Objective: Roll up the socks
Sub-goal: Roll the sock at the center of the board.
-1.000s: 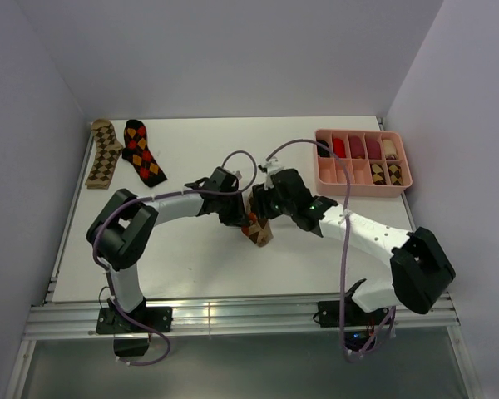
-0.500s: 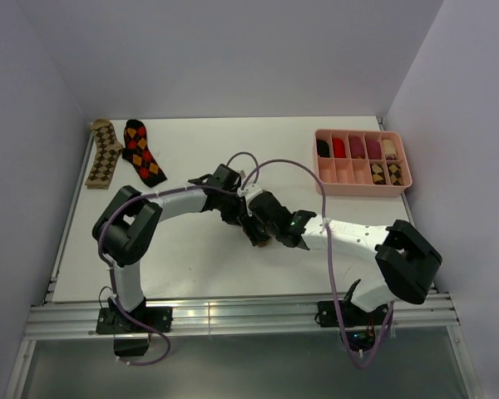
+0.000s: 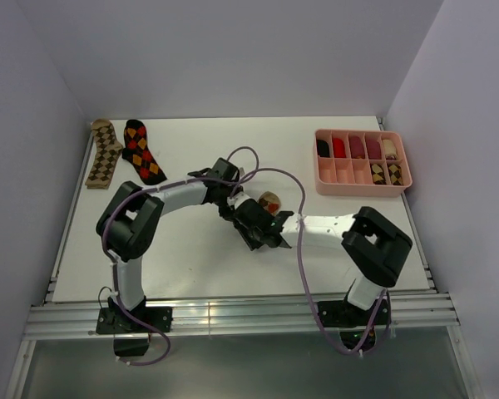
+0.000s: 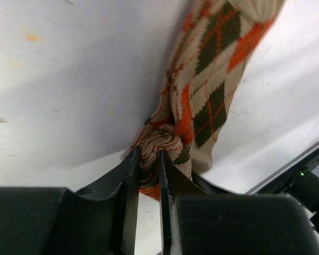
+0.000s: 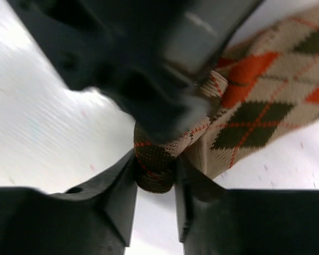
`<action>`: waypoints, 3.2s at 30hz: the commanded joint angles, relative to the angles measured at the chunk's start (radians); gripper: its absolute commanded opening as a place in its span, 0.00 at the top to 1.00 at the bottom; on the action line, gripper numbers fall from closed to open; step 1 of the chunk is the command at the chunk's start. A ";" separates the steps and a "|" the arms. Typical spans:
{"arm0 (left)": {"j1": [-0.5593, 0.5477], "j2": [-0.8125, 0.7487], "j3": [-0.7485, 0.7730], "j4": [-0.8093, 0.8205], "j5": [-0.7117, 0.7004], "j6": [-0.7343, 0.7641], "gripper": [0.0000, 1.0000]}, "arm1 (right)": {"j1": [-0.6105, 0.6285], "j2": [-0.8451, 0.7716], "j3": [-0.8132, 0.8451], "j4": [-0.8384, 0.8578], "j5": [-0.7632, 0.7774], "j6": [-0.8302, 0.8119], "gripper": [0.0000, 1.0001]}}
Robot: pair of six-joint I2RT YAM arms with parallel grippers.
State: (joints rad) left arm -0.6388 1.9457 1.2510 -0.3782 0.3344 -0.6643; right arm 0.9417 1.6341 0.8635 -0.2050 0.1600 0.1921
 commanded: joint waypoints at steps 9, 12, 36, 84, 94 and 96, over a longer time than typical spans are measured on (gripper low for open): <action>0.126 0.018 0.033 -0.062 -0.115 0.098 0.92 | -0.029 0.213 0.192 0.146 -0.229 0.127 1.00; 0.146 -0.036 -0.013 -0.009 -0.126 0.045 0.81 | -0.109 0.198 0.134 0.257 -0.446 0.199 1.00; 0.180 -0.488 -0.512 0.280 -0.236 -0.362 0.45 | -0.336 0.397 0.149 0.463 -1.123 0.501 1.00; 0.139 -0.200 -0.302 0.124 -0.268 -0.147 0.82 | 0.114 0.050 0.285 0.113 0.099 -0.293 0.26; 0.130 -0.195 -0.292 0.110 -0.265 -0.138 0.82 | 0.170 0.162 0.270 0.168 0.159 -0.318 0.28; 0.128 -0.194 -0.289 0.107 -0.268 -0.136 0.82 | 0.174 0.182 0.256 0.176 0.173 -0.319 0.30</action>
State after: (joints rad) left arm -0.4828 1.7290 0.9432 -0.2081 0.1089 -0.8501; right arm 1.0855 1.7641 1.1202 -0.0795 0.3061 -0.0776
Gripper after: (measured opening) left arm 0.217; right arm 0.708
